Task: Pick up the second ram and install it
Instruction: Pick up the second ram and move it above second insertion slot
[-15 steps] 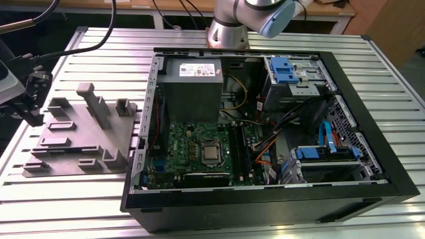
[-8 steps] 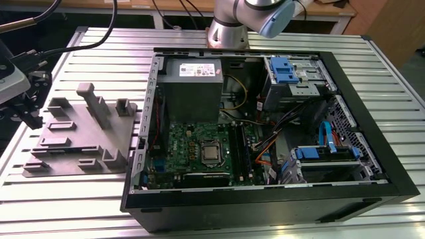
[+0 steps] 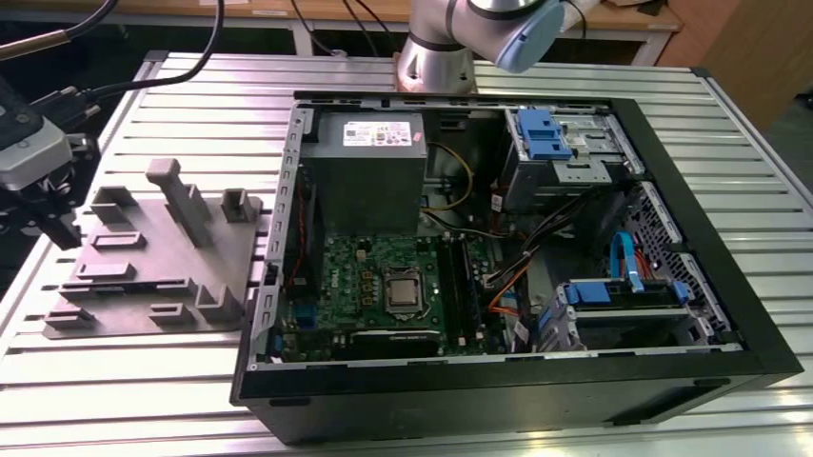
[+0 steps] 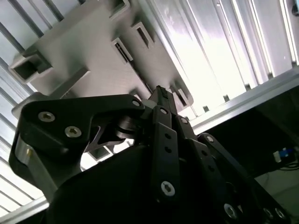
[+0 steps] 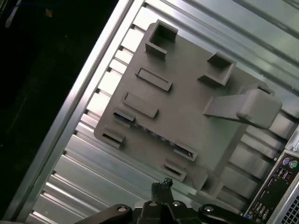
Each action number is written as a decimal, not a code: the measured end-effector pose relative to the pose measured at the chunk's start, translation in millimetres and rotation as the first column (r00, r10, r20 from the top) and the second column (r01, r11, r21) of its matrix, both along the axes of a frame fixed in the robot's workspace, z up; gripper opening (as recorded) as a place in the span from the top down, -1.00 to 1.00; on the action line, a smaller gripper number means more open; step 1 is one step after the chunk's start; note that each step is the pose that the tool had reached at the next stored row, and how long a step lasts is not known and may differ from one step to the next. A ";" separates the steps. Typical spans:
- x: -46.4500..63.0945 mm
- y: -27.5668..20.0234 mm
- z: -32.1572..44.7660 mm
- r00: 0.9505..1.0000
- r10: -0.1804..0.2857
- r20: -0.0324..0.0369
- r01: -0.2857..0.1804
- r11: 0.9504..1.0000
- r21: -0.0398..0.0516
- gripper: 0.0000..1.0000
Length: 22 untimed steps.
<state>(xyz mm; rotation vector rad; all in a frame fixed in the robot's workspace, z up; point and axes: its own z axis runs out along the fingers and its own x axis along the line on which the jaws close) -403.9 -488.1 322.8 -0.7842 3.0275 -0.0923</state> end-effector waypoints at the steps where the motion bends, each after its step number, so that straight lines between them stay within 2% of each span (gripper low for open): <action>1: 0.0 0.0 0.0 1.000 0.017 0.000 -0.017 1.000 -0.001 0.80; 4: 0.1 0.0 -0.2 0.997 0.072 0.000 -0.072 0.997 -0.005 0.80; 7: 0.0 0.0 -0.6 0.992 0.126 0.000 -0.126 0.992 -0.006 0.80; 12: 0.0 0.0 -1.3 0.977 0.214 0.000 -0.214 0.977 -0.007 0.80; 14: 0.0 0.0 -1.6 0.968 0.249 0.000 -0.249 0.968 -0.007 0.80; 17: 0.0 0.0 -1.9 0.953 0.303 -0.001 -0.303 0.953 -0.007 0.80; 22: 0.0 0.0 -2.6 0.922 0.387 -0.001 -0.387 0.922 -0.008 0.80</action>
